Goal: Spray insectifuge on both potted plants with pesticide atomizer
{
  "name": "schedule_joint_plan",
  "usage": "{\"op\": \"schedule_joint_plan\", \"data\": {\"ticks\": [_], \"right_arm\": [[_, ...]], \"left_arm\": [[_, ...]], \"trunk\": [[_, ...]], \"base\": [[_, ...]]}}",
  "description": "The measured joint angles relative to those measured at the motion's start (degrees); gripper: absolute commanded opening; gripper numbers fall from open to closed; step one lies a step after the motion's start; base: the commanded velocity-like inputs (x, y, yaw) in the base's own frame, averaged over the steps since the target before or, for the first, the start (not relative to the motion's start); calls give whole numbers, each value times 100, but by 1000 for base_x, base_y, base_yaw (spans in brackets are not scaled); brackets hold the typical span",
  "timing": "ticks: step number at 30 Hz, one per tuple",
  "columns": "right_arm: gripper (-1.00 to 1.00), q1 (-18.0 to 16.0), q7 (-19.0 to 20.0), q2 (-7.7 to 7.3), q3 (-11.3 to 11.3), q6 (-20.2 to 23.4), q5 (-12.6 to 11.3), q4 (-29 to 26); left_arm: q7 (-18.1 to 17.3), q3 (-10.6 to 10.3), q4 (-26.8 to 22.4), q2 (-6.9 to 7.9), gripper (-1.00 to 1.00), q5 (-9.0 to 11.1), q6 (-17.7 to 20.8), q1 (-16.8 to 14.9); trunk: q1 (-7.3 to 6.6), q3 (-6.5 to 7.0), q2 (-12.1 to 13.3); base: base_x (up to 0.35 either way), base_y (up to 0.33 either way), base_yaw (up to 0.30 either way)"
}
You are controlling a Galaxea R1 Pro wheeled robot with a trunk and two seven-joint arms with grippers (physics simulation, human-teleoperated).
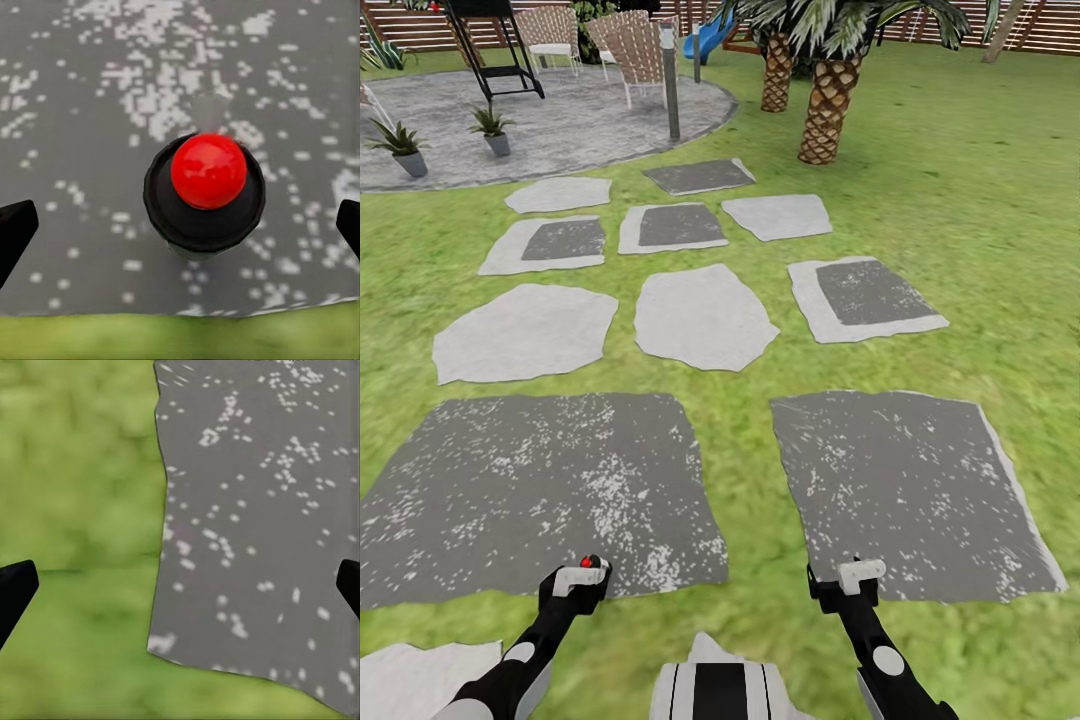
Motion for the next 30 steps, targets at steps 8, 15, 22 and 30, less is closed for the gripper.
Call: {"op": "schedule_joint_plan", "data": {"ticks": [8,15,22,30], "right_arm": [[100,-1,0,2,0,0,0,9],[100,0,1,3,0,0,0,9],[100,0,0,5,0,0,0,9],[100,0,0,3,0,0,8,11]], "left_arm": [[0,11,-1,9,100,7,-10,0],[0,11,-2,10,100,22,-12,3],[0,19,-2,10,100,24,-13,3],[0,17,-3,10,100,18,-12,6]], "trunk": [[1,0,0],[6,-44,-2],[11,-98,-5],[22,-188,-10]], "base": [[22,-22,0],[1,-1,0],[0,0,0],[0,0,0]]}}
